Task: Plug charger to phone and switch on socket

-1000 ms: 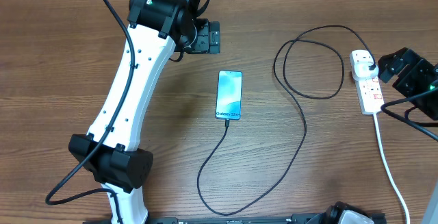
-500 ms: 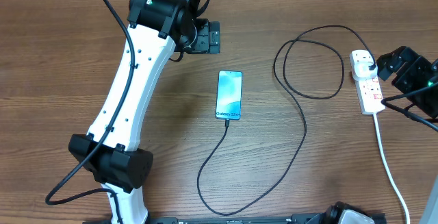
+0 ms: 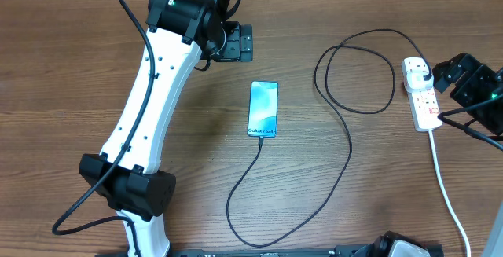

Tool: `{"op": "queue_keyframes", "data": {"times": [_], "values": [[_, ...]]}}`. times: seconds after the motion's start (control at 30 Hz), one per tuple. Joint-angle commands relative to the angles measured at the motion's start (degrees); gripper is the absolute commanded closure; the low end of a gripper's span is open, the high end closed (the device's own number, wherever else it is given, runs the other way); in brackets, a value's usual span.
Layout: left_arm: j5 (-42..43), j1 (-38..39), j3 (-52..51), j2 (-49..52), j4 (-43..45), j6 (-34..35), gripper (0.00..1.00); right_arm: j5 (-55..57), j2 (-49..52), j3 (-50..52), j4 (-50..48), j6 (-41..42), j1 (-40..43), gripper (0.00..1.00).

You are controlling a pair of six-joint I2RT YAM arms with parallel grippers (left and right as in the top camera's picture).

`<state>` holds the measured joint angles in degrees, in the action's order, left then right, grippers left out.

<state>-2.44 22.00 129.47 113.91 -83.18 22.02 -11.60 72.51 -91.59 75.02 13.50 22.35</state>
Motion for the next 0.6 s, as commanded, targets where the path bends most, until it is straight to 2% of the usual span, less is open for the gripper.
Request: {"op": "queue_keyframes", "data": {"times": [0.0,0.23,0.43,0.57], "values": [[-0.9,-0.2,0.3,0.3,-0.1,-1.1,0.0,0.4,-0.1,-1.1,-0.3,0.2,-0.2,0.0],[-1.0,-0.2,0.3,0.3,-0.1,-1.1,0.0,0.4,-0.1,-1.1,-0.3,0.2,-0.2,0.0],[-3.6,0.2,-0.4,-0.1,-0.6,-4.7,0.0,0.4,-0.1,-1.1,-0.3,0.2,-0.2,0.0],[-7.8,2.6,-8.9,-5.4,7.8,-5.0,0.01,0.4,-0.1,-1.1,-0.3,0.2,-0.2,0.0]]}}
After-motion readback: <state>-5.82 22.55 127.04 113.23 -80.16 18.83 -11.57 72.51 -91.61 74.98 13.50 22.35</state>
